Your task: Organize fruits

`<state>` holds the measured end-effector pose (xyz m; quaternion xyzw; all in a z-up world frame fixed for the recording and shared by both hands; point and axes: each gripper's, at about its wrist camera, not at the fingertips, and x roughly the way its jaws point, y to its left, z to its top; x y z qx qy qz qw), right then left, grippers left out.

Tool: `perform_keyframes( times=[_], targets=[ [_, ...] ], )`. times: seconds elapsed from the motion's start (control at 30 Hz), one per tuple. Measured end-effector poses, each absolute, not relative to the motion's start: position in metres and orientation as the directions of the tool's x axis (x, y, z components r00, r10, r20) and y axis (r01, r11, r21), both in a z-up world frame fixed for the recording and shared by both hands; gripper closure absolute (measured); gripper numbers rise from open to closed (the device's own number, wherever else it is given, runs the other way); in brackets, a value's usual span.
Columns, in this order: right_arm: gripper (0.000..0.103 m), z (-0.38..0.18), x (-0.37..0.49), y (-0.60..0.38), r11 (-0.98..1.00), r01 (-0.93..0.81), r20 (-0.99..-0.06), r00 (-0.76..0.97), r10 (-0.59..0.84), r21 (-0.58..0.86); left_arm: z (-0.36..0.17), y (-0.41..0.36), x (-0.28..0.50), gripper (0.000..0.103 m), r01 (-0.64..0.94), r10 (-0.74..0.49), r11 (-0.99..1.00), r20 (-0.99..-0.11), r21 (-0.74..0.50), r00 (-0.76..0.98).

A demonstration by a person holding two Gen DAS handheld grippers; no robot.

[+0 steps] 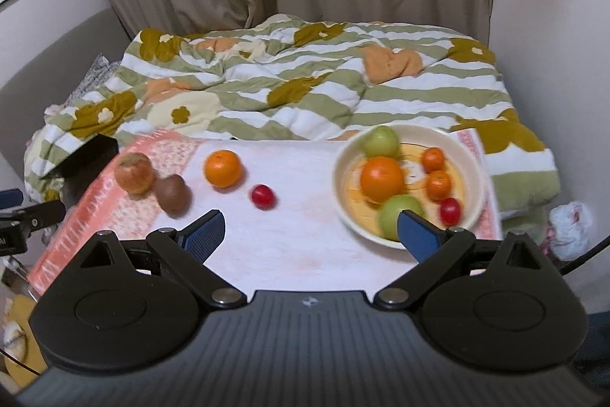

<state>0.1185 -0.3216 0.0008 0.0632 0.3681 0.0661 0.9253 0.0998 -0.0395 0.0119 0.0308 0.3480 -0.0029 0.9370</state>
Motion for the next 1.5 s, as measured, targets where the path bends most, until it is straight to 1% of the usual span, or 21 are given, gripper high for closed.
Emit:
perform_keyframes(
  times=[0.2, 0.33, 0.53, 0.63, 0.77, 0.87, 1.1, 1.2, 1.27, 1.5],
  targets=[
    [0.0, 0.001, 0.138, -0.271, 0.988, -0.029, -0.687, 0.716, 0.126, 0.151, 0.002, 0.008, 0.134, 0.002, 0.086, -0.046, 0.996, -0.685, 0.024, 0.727],
    [0.0, -0.003, 0.154, -0.243, 0.991, 0.036, -0.695, 0.716, 0.066, 0.13, -0.008, 0.029, 0.16, 0.002, 0.13, -0.079, 0.991, -0.703, 0.019, 0.707],
    [0.0, -0.012, 0.18, -0.21, 0.99, 0.094, -0.722, 0.692, 0.008, 0.101, -0.027, 0.055, 0.2, 0.002, 0.193, -0.151, 0.981, -0.738, -0.028, 0.658],
    [0.0, -0.019, 0.194, -0.195, 0.984, 0.136, -0.737, 0.676, -0.009, 0.112, -0.036, 0.063, 0.218, 0.002, 0.216, -0.177, 0.975, -0.754, -0.047, 0.632],
    [0.0, -0.032, 0.213, -0.181, 0.974, 0.167, -0.75, 0.662, 0.004, 0.152, -0.05, 0.069, 0.241, 0.002, 0.245, -0.197, 0.968, -0.772, -0.055, 0.605],
    [0.0, -0.041, 0.228, -0.172, 0.974, 0.169, -0.758, 0.652, 0.005, 0.152, -0.065, 0.066, 0.258, 0.002, 0.243, -0.179, 0.969, -0.792, -0.04, 0.584],
    [0.0, -0.067, 0.264, -0.16, 0.982, 0.144, -0.786, 0.618, 0.01, 0.126, -0.094, 0.059, 0.287, 0.003, 0.239, -0.185, 0.969, -0.829, -0.064, 0.527],
    [0.0, -0.078, 0.279, -0.158, 0.986, 0.118, -0.796, 0.605, 0.027, 0.122, -0.104, 0.055, 0.297, 0.005, 0.222, -0.186, 0.972, -0.846, -0.082, 0.499],
    [0.0, -0.085, 0.287, -0.158, 0.988, 0.103, -0.802, 0.596, 0.033, 0.118, -0.108, 0.052, 0.302, 0.01, 0.213, -0.189, 0.973, -0.85, -0.093, 0.491],
    [0.0, -0.104, 0.308, -0.157, 0.993, 0.057, -0.82, 0.57, 0.052, 0.103, -0.119, 0.041, 0.312, 0.014, 0.209, -0.178, 0.974, -0.863, -0.087, 0.473]
  ],
)
